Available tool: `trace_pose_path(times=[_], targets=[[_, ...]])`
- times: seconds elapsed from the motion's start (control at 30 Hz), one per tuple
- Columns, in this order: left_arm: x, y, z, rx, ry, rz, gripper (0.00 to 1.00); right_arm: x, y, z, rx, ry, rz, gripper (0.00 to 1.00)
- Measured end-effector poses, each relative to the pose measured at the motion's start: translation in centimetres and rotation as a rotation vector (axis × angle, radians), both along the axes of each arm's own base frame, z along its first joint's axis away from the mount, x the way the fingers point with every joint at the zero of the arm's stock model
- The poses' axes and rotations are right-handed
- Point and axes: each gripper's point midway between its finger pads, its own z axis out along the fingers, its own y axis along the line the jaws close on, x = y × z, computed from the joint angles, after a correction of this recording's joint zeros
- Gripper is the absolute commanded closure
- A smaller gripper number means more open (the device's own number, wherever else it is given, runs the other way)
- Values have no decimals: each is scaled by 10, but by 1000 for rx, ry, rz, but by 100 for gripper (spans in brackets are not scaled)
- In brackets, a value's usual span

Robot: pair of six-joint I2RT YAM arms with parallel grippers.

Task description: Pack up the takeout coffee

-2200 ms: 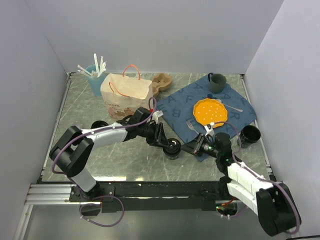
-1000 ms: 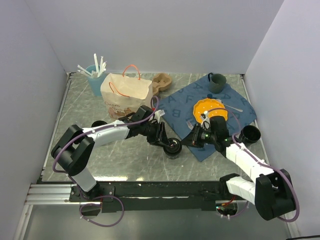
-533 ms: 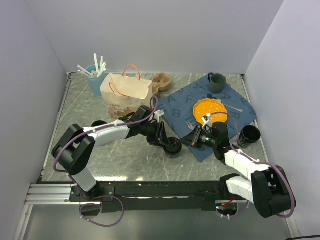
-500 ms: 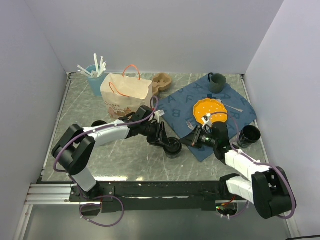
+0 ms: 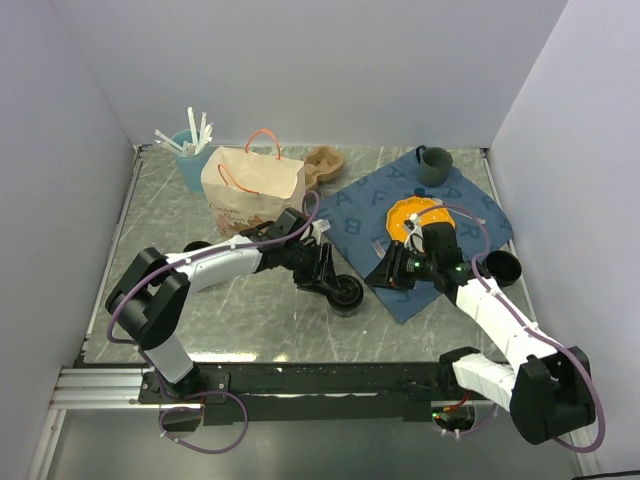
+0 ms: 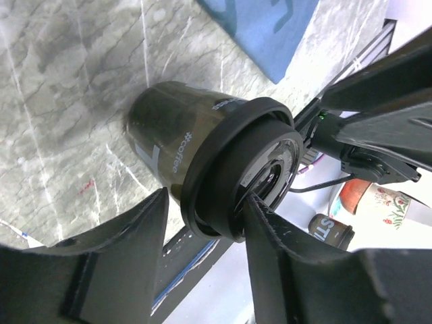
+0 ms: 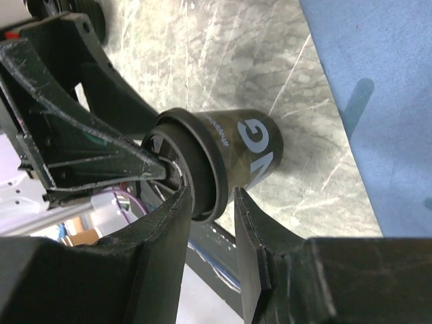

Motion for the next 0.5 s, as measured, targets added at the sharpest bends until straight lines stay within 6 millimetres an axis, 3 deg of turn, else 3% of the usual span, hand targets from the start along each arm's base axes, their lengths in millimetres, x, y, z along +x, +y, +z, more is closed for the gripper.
trace_pose_path(times=[0.5], targets=[[-1,11,0,79,-1,-6,22,-9,-8,12,-56,-14,35,58]])
